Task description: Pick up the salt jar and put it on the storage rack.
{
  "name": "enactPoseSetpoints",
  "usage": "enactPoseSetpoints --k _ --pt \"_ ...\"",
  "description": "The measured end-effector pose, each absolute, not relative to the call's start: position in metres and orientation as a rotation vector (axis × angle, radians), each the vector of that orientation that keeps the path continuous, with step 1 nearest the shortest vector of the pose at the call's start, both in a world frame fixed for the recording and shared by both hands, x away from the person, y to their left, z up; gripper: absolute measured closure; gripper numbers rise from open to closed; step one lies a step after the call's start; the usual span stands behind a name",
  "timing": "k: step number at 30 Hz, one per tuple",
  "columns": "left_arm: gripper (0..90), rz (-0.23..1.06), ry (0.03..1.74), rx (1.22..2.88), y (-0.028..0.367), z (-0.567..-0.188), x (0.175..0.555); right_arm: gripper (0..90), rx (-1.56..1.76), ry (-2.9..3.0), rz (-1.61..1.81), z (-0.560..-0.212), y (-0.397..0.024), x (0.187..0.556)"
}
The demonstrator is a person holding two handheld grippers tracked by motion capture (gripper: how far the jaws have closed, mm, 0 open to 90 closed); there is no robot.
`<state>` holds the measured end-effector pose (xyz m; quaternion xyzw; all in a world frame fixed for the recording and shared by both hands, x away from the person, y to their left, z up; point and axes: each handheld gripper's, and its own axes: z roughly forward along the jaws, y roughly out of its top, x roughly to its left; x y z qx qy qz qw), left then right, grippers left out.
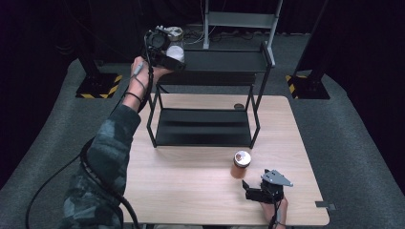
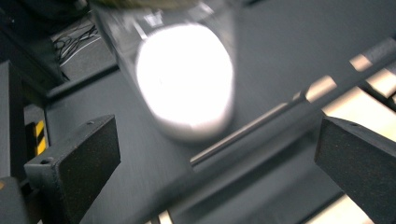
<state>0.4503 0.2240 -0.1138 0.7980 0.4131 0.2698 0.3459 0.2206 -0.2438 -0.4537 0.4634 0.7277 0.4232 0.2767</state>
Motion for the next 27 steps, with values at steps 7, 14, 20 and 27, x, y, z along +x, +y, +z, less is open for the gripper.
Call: enactPoseSetpoints --k 7,14,20,27 --pt "0.0 0.732 0.988 2.136 0.235 -0.129 0.409 0.0 1.247 1.955 1.136 -0.454 -0.244 0.221" --pt "0.1 0.716 0.924 2.181 0.244 -0.16 0.379 0.0 1.248 1.957 1.131 -0.453 -0.243 0.221" --pt "0.1 0.714 0.895 2.182 0.252 -0.206 0.352 0.0 1.248 1.957 1.133 -0.453 -0.243 0.221" --pt "0.2 0.764 0.907 2.187 0.252 -0.258 0.324 0.0 1.247 1.957 1.132 -0.453 -0.243 0.221"
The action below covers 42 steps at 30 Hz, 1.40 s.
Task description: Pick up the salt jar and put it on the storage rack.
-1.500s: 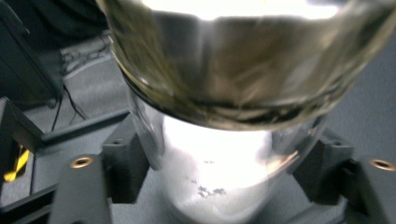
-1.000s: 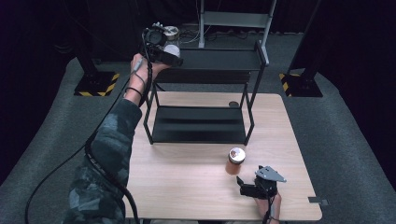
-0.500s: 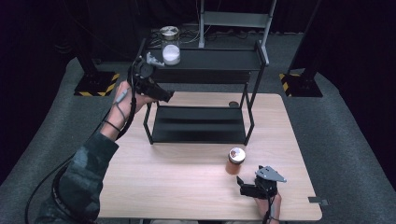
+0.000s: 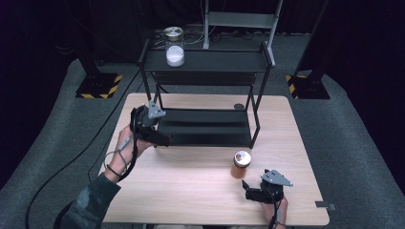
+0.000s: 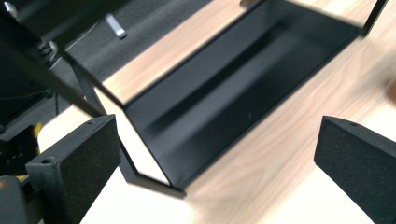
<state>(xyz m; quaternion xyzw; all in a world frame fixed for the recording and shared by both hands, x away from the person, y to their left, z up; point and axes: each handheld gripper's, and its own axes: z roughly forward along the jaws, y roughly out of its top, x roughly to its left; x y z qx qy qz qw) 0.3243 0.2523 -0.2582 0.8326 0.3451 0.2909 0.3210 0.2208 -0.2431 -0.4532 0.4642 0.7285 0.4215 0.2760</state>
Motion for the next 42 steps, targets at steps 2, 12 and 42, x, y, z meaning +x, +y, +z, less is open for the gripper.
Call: enactPoseSetpoints --k 2,12,42 --pt "0.2 0.777 0.929 2.177 0.254 -0.286 0.31 0.0 1.248 1.957 1.132 -0.453 -0.243 0.221" --pt "0.2 0.704 1.066 2.16 0.258 -0.372 0.285 0.0 1.248 1.962 1.13 -0.453 -0.243 0.222" --pt "0.2 0.569 1.265 2.042 0.269 -0.436 0.28 0.0 1.252 1.953 1.125 -0.453 -0.242 0.221"
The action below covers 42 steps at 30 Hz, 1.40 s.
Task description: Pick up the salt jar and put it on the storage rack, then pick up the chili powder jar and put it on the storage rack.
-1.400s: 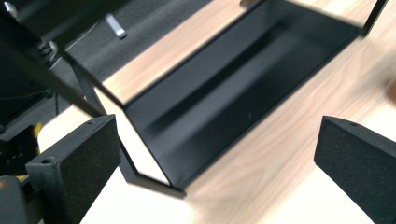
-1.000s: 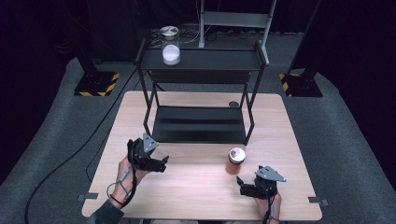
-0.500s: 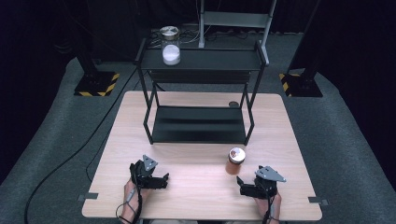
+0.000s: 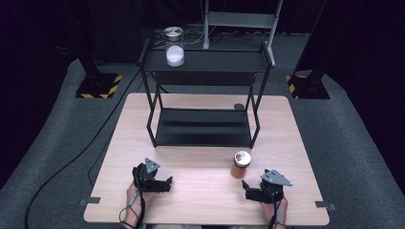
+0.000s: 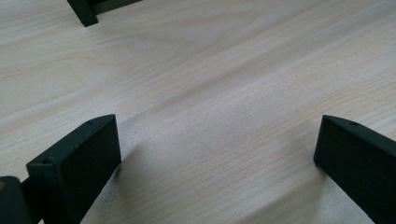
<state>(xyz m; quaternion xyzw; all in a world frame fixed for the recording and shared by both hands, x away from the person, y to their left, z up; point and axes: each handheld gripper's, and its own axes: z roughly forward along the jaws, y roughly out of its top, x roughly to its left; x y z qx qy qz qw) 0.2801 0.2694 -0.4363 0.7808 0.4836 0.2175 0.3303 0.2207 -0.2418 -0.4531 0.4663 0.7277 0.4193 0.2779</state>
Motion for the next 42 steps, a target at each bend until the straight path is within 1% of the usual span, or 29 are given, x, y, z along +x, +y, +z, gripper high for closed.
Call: enactPoseSetpoints --k 4,30,35,42 --pt "0.2 0.539 1.275 2.036 0.273 -0.436 0.283 0.0 1.251 1.954 1.126 -0.453 -0.242 0.221" --pt "0.2 0.539 1.274 2.036 0.273 -0.436 0.283 0.0 1.274 1.971 1.065 -0.448 -0.234 0.225" --pt "0.2 0.539 1.274 2.037 0.273 -0.436 0.284 0.0 1.297 2.019 1.044 -0.44 -0.232 0.233" --pt "0.2 0.539 1.274 2.037 0.273 -0.436 0.284 0.0 1.21 2.09 1.087 -0.417 -0.225 0.249"
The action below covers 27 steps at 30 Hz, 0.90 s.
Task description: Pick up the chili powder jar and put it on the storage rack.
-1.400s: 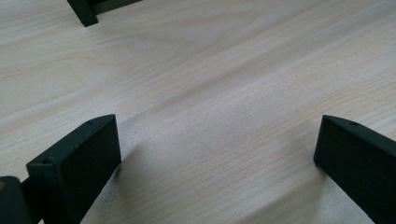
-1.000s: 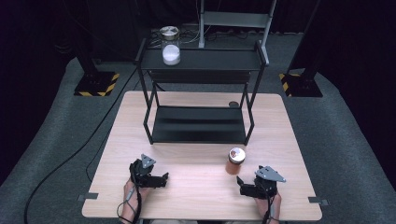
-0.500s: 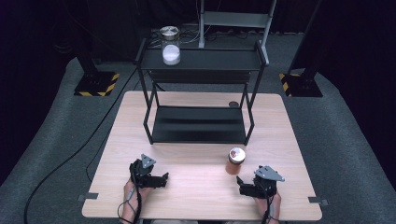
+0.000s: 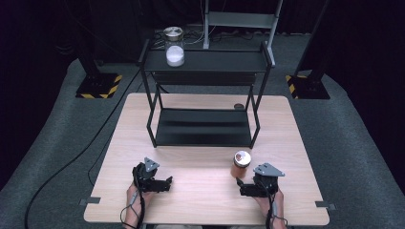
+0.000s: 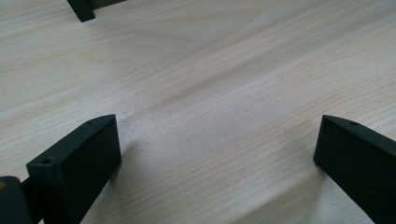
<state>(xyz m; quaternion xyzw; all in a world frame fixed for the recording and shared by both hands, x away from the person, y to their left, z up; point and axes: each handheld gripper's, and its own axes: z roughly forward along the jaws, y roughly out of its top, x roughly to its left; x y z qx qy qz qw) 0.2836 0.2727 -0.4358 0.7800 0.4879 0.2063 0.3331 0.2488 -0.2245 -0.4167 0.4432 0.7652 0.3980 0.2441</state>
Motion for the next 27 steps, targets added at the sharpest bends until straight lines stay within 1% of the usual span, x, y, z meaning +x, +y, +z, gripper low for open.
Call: enactPoseSetpoints --k 8,14,20,21,22,23,25,26,27 --pt "0.2 0.539 1.275 2.037 0.273 -0.436 0.283 0.0 1.205 2.157 1.091 -0.411 -0.22 0.281" --pt "0.2 0.539 1.274 2.037 0.273 -0.436 0.284 0.0 1.2 2.173 1.093 -0.415 -0.213 0.294" --pt "0.2 0.539 1.274 2.037 0.273 -0.436 0.284 0.0 1.181 2.187 1.087 -0.418 -0.209 0.298" --pt "0.2 0.539 1.274 2.037 0.273 -0.436 0.284 4.2 1.174 2.177 1.077 -0.419 -0.207 0.296" --pt "0.2 0.539 1.274 2.037 0.273 -0.436 0.284 10.4 1.17 2.169 1.07 -0.42 -0.206 0.295" --pt "0.2 0.539 1.275 2.037 0.273 -0.436 0.284 12.0 1.174 2.176 1.072 -0.42 -0.207 0.296" --pt "0.2 0.539 1.274 2.037 0.273 -0.436 0.284 20.6 1.172 2.159 1.079 -0.423 -0.207 0.294" --pt "0.2 0.539 1.274 2.037 0.273 -0.436 0.284 21.9 1.173 2.163 1.082 -0.423 -0.208 0.294" --pt "0.2 0.539 1.274 2.037 0.273 -0.436 0.284 25.2 1.175 2.154 1.078 -0.423 -0.207 0.293"
